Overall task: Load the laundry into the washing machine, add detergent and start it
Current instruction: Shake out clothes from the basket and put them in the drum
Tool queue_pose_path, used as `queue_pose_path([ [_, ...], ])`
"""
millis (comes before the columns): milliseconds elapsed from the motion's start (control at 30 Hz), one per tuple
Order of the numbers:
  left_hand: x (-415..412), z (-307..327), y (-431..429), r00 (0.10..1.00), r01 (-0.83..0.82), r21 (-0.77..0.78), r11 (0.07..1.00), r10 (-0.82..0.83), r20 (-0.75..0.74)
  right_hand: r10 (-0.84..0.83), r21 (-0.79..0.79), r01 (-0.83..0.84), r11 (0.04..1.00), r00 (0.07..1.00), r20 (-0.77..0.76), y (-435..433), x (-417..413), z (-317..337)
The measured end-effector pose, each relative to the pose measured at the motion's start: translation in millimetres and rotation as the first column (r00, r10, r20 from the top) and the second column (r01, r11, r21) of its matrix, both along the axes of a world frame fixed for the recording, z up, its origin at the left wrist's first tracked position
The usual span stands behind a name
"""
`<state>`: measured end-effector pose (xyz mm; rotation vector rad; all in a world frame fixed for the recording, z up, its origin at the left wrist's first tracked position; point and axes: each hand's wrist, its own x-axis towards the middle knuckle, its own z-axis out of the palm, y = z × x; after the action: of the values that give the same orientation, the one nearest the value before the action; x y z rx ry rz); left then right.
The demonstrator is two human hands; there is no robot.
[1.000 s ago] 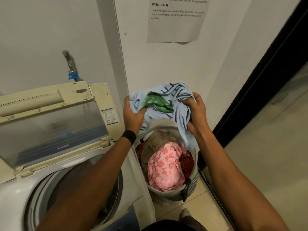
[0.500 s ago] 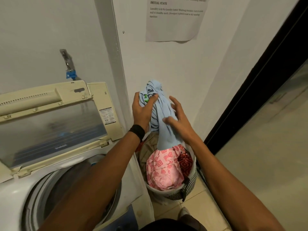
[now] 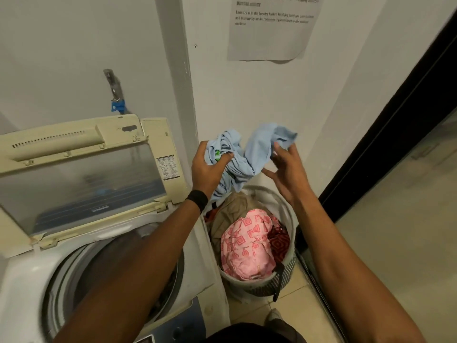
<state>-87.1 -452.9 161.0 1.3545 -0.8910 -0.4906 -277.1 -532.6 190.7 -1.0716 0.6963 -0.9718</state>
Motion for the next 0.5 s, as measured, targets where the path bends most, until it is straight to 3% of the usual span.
queue_pose_path([
  [167,10.9,0.9,38.2,0.995,-0.061,0.028,0.998,0.058,0.082,0.21,-0.313,-0.297,0.902,0.936,-0.281,53.9,76.3,0.6],
  [333,57.8,-18.6,110.1,0.966,-0.247,0.145,0.958,0.232,0.111,0.35,-0.33,-0.481,0.812,0.855,-0.383,96.3,128.5,-25.0],
  [500,100.5,-52.7,190.3,0.848,-0.528,0.285,0.8,0.482,0.218,0.36,-0.388,-0.535,0.751,0.824,-0.438,150.9,183.8,-53.9],
])
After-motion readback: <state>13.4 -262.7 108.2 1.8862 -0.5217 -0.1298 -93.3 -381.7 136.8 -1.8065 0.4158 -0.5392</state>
